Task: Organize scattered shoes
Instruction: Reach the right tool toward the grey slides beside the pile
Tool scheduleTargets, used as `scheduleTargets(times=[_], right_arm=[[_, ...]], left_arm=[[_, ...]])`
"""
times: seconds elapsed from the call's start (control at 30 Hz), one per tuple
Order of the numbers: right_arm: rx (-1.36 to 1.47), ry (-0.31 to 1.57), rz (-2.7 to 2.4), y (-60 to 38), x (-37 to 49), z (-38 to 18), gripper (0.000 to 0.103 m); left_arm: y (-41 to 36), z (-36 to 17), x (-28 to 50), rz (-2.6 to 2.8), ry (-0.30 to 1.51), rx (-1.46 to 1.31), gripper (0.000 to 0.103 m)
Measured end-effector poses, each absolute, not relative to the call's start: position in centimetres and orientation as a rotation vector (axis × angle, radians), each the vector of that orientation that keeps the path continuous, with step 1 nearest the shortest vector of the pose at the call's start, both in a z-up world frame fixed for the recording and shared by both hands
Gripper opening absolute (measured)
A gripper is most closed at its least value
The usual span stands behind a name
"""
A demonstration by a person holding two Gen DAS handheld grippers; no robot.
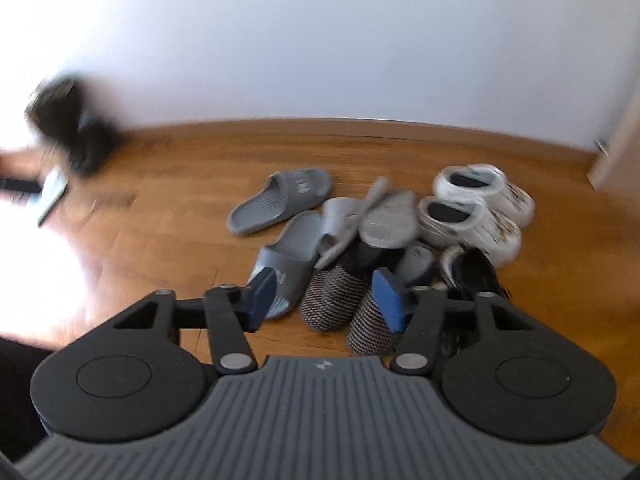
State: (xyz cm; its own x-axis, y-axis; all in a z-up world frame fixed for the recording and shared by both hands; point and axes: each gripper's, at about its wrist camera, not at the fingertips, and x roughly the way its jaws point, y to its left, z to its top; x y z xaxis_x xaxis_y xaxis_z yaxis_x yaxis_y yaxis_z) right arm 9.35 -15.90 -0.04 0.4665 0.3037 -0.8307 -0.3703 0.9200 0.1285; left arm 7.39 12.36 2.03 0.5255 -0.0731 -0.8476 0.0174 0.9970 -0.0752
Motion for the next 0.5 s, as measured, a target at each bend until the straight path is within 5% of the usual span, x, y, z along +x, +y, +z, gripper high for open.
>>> scheduleTargets(times=[0.17,0.23,0.3,0.5], right_arm=[[-0.266,1.006,0.689,-10.6,12.1,-4.0,0.043],[-0.342,0.952,0.843,-9.0,12.7,-5.8,0.054],[-0.446,0.91,0.98,-7.2,13.7,-9.1,0.078],[-0.634,0.971,0.942,-2.8,16.1,-16.6,0.08]], left_arm=[[14.2,0.1,9.6,-0.125,1.08,-0.091,0.103],[14.9,-0.8,10.6,-0.146,1.091,-0.061,0.103],[15.7,-2.2,11.8,-0.169,1.096,-0.009,0.103],[17.9,-10.9,18.9,-0.182,1.142,-0.074,0.103]])
